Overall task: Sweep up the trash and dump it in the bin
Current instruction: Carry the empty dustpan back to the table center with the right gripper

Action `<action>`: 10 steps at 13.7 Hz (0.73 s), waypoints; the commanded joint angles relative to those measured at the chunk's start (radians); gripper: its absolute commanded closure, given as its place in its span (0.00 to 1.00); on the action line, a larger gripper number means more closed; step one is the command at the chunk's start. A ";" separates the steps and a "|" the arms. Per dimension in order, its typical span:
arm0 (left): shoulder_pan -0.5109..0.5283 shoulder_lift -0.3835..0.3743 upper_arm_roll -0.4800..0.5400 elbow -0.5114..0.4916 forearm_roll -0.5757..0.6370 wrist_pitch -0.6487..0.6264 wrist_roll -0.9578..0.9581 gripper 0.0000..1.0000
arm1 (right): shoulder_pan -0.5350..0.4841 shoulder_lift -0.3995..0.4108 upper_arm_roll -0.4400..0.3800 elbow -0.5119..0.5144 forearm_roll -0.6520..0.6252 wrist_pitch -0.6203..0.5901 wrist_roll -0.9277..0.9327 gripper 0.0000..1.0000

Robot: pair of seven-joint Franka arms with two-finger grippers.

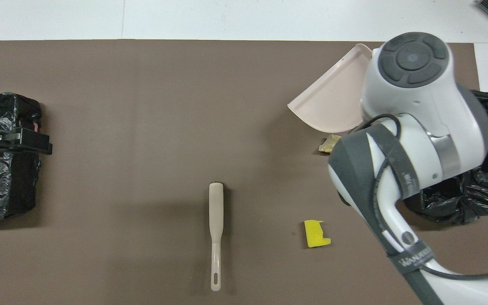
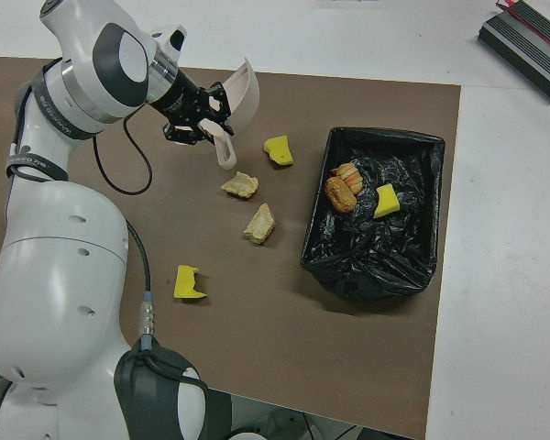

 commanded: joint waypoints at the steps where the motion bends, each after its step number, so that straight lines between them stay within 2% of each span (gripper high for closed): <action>1: 0.001 0.006 -0.004 0.019 0.019 -0.011 0.007 0.00 | 0.028 0.083 -0.003 0.109 0.135 0.017 0.222 1.00; 4: -0.001 0.001 -0.004 0.016 0.019 -0.011 0.007 0.00 | 0.151 0.209 -0.003 0.215 0.155 0.034 0.538 1.00; 8: -0.002 0.000 -0.005 0.013 0.019 -0.011 0.006 0.00 | 0.283 0.397 -0.002 0.365 0.158 0.098 0.805 1.00; 10: -0.002 0.000 -0.005 0.013 0.019 -0.011 0.006 0.00 | 0.310 0.451 0.012 0.402 0.161 0.129 0.858 1.00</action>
